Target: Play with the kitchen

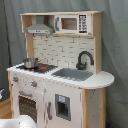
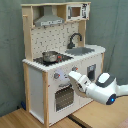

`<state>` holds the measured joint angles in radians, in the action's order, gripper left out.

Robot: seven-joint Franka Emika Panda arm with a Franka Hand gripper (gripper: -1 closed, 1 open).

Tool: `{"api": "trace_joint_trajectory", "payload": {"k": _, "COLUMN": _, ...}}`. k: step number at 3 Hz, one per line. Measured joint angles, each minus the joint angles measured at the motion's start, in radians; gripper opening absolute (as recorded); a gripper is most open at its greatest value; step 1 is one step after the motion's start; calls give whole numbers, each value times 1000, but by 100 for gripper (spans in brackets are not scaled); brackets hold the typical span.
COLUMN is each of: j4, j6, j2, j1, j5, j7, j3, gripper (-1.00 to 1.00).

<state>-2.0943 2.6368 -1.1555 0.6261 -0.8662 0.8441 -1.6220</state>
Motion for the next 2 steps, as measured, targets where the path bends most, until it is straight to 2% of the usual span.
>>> {"api": "trace_joint_trajectory", "payload": {"k": 1, "j4": 13, "j6": -79, "j2": 0, "j1": -37, "j5": 0, "j7": -51, "j3": 2, "gripper": 100}}
{"api": "trace_joint_trajectory", "payload": {"k": 2, "j4": 23, "j6": -163, "j2": -1, "j1": -73, "j5": 2, "j7": 3, "j3": 3, "gripper": 100}}
